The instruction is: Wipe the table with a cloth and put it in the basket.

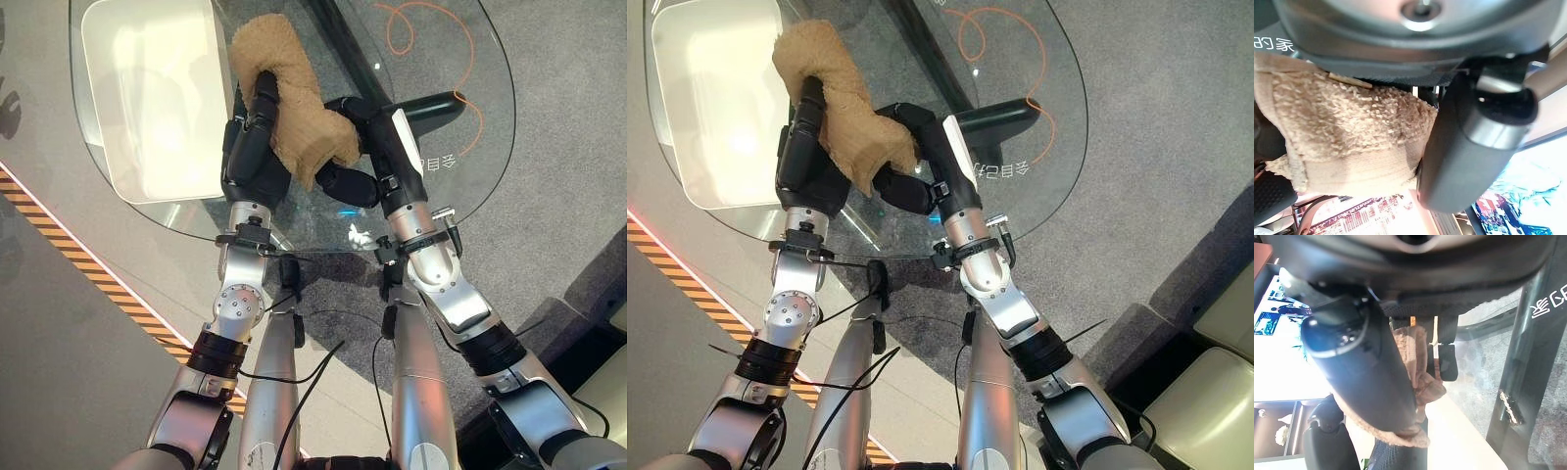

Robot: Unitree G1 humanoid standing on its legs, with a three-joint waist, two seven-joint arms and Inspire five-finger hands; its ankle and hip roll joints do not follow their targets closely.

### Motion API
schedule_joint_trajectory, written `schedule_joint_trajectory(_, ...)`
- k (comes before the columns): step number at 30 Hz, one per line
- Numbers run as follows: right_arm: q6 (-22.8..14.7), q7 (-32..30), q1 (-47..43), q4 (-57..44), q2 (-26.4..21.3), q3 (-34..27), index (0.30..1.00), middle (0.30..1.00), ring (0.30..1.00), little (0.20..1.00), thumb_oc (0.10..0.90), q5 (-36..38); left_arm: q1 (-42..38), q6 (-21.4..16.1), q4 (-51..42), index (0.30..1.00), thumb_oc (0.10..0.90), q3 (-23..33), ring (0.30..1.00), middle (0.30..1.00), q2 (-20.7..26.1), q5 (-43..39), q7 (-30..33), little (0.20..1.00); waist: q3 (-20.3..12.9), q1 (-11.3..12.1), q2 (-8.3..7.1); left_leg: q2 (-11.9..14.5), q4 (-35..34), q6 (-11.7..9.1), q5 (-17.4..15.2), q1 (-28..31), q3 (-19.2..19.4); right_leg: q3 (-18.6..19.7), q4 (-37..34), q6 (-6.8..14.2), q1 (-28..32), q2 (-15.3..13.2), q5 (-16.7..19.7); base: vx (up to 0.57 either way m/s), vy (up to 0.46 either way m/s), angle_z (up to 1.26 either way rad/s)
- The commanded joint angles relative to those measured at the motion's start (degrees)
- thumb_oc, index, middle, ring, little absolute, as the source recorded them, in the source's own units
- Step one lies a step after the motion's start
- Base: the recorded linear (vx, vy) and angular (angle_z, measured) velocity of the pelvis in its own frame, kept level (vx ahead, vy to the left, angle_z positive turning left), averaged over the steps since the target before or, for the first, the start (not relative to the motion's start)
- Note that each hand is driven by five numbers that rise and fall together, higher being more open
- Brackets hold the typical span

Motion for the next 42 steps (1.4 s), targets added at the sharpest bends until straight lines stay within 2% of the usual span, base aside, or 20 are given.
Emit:
schedule_joint_trajectory(1, -5.7, -0.3, -5.1, -9.7, 3.0, -2.1, 0.851, 0.851, 0.851, 0.842, 0.742, -0.9, -6.3, -3.9, -8.6, 0.3, 0.1, 0.3, 0.3, 0.3, -0.3, 3.2, -7.5, 0.2, -1.6, 1.2, -1.1, -5.1, 0.7, 4.2, -1.7, 0.5, 0.0, -1.6, -2.9, -2.0, 2.1, 5.1, 0.2, 0.0, 0.0, 0.0)
schedule_joint_trajectory(2, -5.7, -0.3, -5.1, -9.7, 3.1, -2.0, 0.9, 0.9, 0.9, 0.9, 0.8, -1.0, -6.4, -4.1, -8.6, 0.3, 0.1, 0.3, 0.3, 0.3, -0.3, 3.1, -7.4, 0.2, -1.6, 1.2, -1.07, -5.1, 0.7, 4.2, -1.7, 0.6, 0.0, -1.5, -2.9, -2.0, 2.2, 5.1, 0.2, 0.0, 0.0, 0.0)
schedule_joint_trajectory(10, -5.8, -0.1, -5.3, -9.3, 3.0, -2.1, 0.9, 0.9, 0.9, 0.9, 0.8, -0.5, -6.4, -6.4, -8.6, 0.3, 0.1, 0.7, 0.3, 0.3, -0.4, 3.1, -7.3, 0.2, -1.6, 1.2, -0.99, -5.2, 0.8, 4.2, -1.7, 0.4, -0.1, -1.4, -2.9, -2.0, 2.0, 5.1, 0.2, 0.0, 0.0, 0.0)
schedule_joint_trajectory(20, -5.8, -0.7, -5.0, -9.2, 3.4, -2.4, 0.9, 0.9, 0.9, 0.9, 0.8, -1.1, -6.0, -14.4, -8.8, 0.3, 0.1, 2.7, 0.3, 0.3, -1.2, 2.6, -3.6, 0.2, -1.6, 1.4, -1.03, -5.4, 0.8, 4.2, -1.6, 0.4, -0.3, -1.4, -2.9, -2.1, 1.9, 5.2, 0.2, 0.0, 0.0, 0.0)
schedule_joint_trajectory(34, -5.0, -1.7, -5.6, -8.8, 3.8, -2.9, 0.9, 0.9, 0.9, 0.9, 0.8, -2.0, -7.2, -22.4, -8.5, 0.3, 0.1, 5.8, 0.3, 0.3, -0.6, 4.4, 0.3, 0.2, -1.6, 1.7, -0.94, -5.4, 0.7, 4.0, -1.5, 0.6, -0.4, -1.4, -2.8, -2.2, 2.2, 5.3, -0.1, 0.0, 0.0, 0.0)
schedule_joint_trajectory(39, -5.0, -3.7, -5.6, -8.2, 3.6, -3.2, 0.9, 0.9, 0.9, 0.9, 0.8, -3.7, -7.7, -24.2, -9.0, 0.3, 0.1, 6.2, 0.3, 0.3, -0.3, 8.4, 4.4, 0.2, -1.6, 1.7, -0.91, -5.4, 0.4, 4.0, -1.4, 0.7, -0.3, -1.4, -2.9, -2.2, 2.2, 5.3, -0.1, 0.0, 0.0, 0.0)
schedule_joint_trajectory(42, -5.1, -6.4, -6.0, -6.9, 2.6, -3.7, 0.9, 0.9, 0.9, 0.9, 0.8, -5.3, -8.4, -25.8, -8.0, 0.3, 0.1, 6.5, 0.3, 0.3, 0.4, 13.4, 9.4, 0.2, -1.6, 1.7, -0.9, -5.3, 0.2, 3.9, -1.3, 0.8, -0.3, -1.4, -3.1, -2.2, 2.4, 5.3, -0.1, 0.0, 0.0, 0.0)
